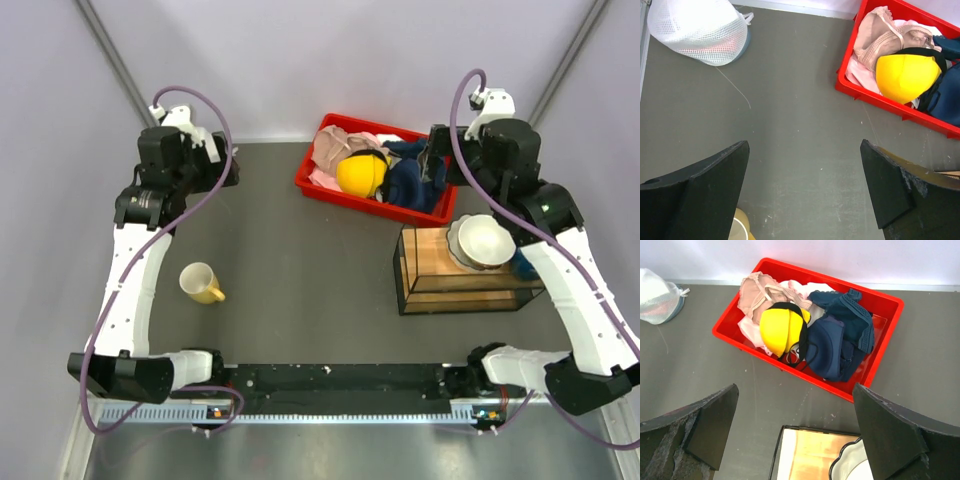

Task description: Unzip the laundry bag and remove the bra

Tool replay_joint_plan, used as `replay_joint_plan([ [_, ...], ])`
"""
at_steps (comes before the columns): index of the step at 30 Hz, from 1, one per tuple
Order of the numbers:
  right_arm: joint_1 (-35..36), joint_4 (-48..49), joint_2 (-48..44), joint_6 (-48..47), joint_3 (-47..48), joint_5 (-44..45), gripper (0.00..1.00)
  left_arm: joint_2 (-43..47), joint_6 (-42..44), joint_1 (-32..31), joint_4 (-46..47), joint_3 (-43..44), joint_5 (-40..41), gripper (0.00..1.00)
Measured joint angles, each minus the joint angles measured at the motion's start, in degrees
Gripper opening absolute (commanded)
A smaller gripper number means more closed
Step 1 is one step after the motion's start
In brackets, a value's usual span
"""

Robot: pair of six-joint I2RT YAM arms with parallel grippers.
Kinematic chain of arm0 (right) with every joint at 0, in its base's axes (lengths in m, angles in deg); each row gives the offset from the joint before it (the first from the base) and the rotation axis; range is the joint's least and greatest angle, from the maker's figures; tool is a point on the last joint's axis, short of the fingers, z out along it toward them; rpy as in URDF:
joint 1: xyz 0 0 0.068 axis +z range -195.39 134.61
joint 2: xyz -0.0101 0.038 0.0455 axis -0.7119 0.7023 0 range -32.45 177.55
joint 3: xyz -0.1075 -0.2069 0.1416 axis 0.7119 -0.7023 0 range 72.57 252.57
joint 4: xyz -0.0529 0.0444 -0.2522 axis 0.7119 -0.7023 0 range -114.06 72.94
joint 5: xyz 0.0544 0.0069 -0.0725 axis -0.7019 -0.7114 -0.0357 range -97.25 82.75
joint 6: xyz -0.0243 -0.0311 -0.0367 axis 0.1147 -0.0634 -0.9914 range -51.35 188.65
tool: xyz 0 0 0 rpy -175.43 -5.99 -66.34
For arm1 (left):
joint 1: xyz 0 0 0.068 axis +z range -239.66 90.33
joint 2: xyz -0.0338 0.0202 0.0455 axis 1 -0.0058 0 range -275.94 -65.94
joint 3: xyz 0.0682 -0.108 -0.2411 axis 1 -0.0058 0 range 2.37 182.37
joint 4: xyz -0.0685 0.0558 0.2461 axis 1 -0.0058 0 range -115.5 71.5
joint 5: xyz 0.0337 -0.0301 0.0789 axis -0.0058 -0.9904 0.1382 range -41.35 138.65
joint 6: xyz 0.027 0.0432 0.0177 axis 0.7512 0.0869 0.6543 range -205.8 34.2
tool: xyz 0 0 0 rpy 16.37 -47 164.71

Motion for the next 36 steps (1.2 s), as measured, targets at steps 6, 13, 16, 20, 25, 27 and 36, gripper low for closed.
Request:
replay_joint_plan([
  [6, 0.00, 0.00, 0.52, 0.13, 0.00, 0.02, 0.99, -0.13, -0.04, 0.00, -0.48, 0.00, 1.14, 0.99],
  [13, 0.00, 0.00, 0.61, 0.13, -0.09, 0.00, 0.99, -0.15, -0.22, 0.00, -0.48, 0.00, 2.64, 0.99],
  [16, 0.00, 0.00, 0.61, 0.13, -0.11, -0.13, 0.99, -0.15, -0.24, 0.00, -0.44, -0.02, 2.80, 0.99],
  [20, 0.00, 0.09, 1.07, 0.09, -0.11, -3.85, 0.99, -0.13, -1.81, 0.00, 0.68, -2.08, 2.71, 0.99],
  [25, 2.47, 0.79, 5.25, 0.04, 0.42, -9.86, 0.99, -1.55, -6.34, -0.26, 0.90, -8.61, -2.08, 0.99],
  [27, 5.22, 0.94, 8.17, -0.11, 1.25, -11.21, 0.99, -2.73, -7.69, -0.96, 1.18, -11.63, -3.10, 0.99],
  [36, 19.41, -2.32, 22.64, -2.84, 9.09, -10.16, 0.99, -4.46, -12.20, -0.83, 0.72, -14.10, 2.03, 0.99],
])
